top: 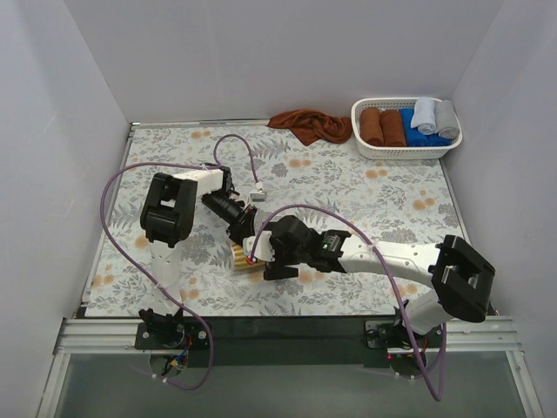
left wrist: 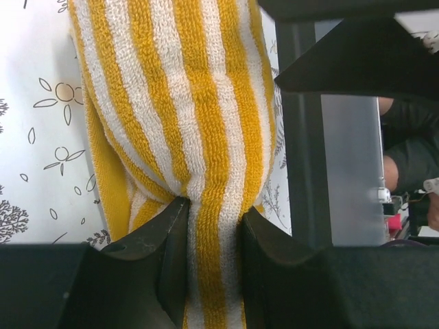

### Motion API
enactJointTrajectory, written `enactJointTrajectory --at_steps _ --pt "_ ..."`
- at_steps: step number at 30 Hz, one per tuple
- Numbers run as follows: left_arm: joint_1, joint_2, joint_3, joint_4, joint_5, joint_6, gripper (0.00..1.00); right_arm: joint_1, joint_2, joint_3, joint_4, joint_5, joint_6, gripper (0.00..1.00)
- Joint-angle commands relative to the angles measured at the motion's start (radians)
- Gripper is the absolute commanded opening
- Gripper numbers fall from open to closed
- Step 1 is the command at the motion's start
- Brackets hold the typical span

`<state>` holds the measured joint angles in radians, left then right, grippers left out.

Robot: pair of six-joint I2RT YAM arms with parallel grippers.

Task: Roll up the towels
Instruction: Place the rolled towel into the container

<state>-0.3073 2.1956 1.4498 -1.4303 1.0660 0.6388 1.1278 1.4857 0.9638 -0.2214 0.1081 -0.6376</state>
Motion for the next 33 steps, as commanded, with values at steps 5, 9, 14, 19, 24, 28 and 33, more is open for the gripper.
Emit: enactJointTrajectory --at_steps 5,9,14,19,24,28,33 --pt "0.0 0.099 0.015 0.037 -0.155 0.084 0.15 0.017 0.027 -0.114 0.271 0.047 -0.135 0.89" --pt "0.004 0.121 0.037 0.037 -0.152 0.088 0.15 0.018 0.039 -0.183 0.366 0.027 -0.201 0.89" --pt "0.004 0.144 0.055 0.037 -0.146 0.096 0.17 0.018 0.099 -0.212 0.456 0.013 -0.258 0.87" --pt "0.007 0.162 0.072 0.036 -0.138 0.102 0.18 0.017 0.163 -0.243 0.519 -0.005 -0.303 0.72" --pt "0.016 0.161 0.084 0.037 -0.123 0.107 0.29 0.001 0.203 -0.258 0.553 -0.027 -0.3 0.16" --pt "0.036 0.13 0.087 0.037 -0.107 0.101 0.43 -0.016 0.187 -0.237 0.487 -0.042 -0.268 0.01" --pt "0.094 0.04 0.159 0.05 -0.141 0.041 0.66 -0.083 0.154 -0.091 0.178 -0.177 -0.154 0.01"
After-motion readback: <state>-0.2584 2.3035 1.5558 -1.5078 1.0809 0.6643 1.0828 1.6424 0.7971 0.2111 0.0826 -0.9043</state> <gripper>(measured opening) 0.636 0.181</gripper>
